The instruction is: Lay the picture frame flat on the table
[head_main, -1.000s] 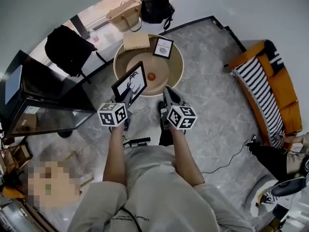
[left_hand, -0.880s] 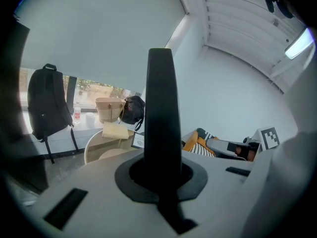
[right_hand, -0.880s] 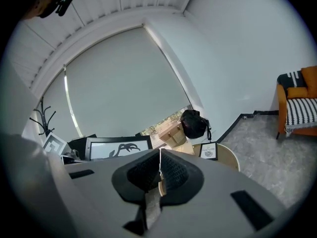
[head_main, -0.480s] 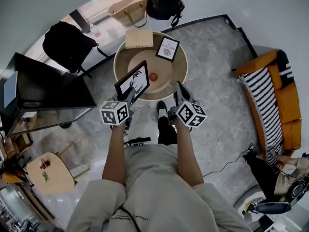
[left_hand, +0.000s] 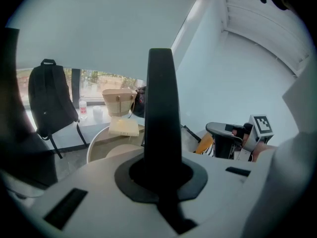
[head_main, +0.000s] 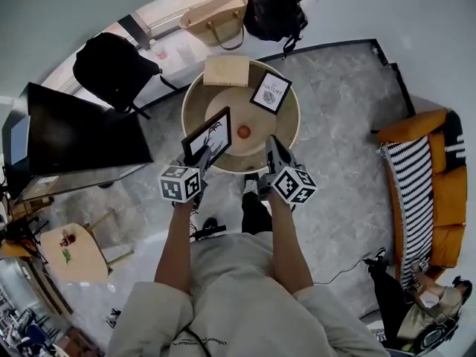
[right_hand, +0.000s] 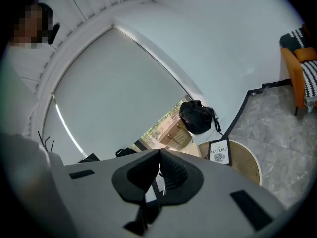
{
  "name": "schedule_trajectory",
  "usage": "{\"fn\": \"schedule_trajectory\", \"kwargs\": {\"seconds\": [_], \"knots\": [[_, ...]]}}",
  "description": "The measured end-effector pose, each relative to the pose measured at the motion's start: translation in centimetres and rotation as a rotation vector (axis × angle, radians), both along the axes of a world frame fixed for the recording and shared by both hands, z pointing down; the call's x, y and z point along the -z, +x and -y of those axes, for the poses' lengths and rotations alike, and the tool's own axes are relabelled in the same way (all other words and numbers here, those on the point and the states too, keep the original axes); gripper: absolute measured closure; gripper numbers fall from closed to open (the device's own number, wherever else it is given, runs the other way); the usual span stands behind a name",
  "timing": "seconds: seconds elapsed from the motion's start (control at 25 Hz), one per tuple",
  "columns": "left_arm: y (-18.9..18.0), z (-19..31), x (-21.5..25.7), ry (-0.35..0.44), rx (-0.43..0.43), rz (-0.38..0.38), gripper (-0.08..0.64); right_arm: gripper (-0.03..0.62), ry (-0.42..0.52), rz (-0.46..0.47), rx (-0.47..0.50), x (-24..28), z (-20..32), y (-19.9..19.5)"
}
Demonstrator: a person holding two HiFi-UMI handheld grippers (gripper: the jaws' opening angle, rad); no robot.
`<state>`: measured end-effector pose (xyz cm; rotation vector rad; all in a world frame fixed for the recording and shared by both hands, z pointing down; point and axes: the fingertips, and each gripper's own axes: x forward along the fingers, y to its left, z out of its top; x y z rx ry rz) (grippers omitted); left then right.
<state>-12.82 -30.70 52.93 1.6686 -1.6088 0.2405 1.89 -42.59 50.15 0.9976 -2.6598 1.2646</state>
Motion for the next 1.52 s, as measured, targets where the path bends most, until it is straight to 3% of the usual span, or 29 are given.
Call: {"fn": "schedule_trajectory", "kwargs": {"seconds": [0.2,0.48,0.76,0.84,1.0,1.12,1.2,1.36,1.52], "knots": [[-0.5,1.6,-3.8,-0.059,0.035,-0.076,0.532,0.558,-0.041,-0.058,0.129,-4.8,1.8,-1.6],[-1.1,3.2,-13.4,-0.137,0.093,-0.174,0.532,0.558,-0.111,-0.108,0.313,-15.2,3.8,-4.1],[-1.5,3.1,-23.5,-0.159,0.193,-0.317,0.534,0.558,-0.078,-0.227,0.496,-24.7,4.4,-7.1],[-1.8,3.1,-26.1,-0.154,0.233,-0.356,0.532,0.558,-0.073,-0.247,0.516,-26.8,4.2,-7.8],[-2.4,3.9,-30.3,-0.096,0.363,-0.499,0.534,0.558,-0.132,-0.223,0.443,-30.7,4.3,-8.8],[-2.9,4.4,-32.5,-0.042,0.444,-0.623,0.534,0.558,-0.111,-0.276,0.508,-33.0,3.3,-9.9],[-2.9,4.7,-33.5,-0.023,0.464,-0.679,0.532,0.558,-0.101,-0.297,0.55,-34.2,2.9,-10.6],[-2.3,5.3,-35.7,-0.016,0.459,-0.733,0.534,0.558,-0.14,-0.286,0.536,-37.3,3.5,-11.5],[-1.7,5.1,-37.4,-0.008,0.485,-0.805,0.532,0.558,-0.102,-0.346,0.623,-40.0,2.7,-13.1]]}}
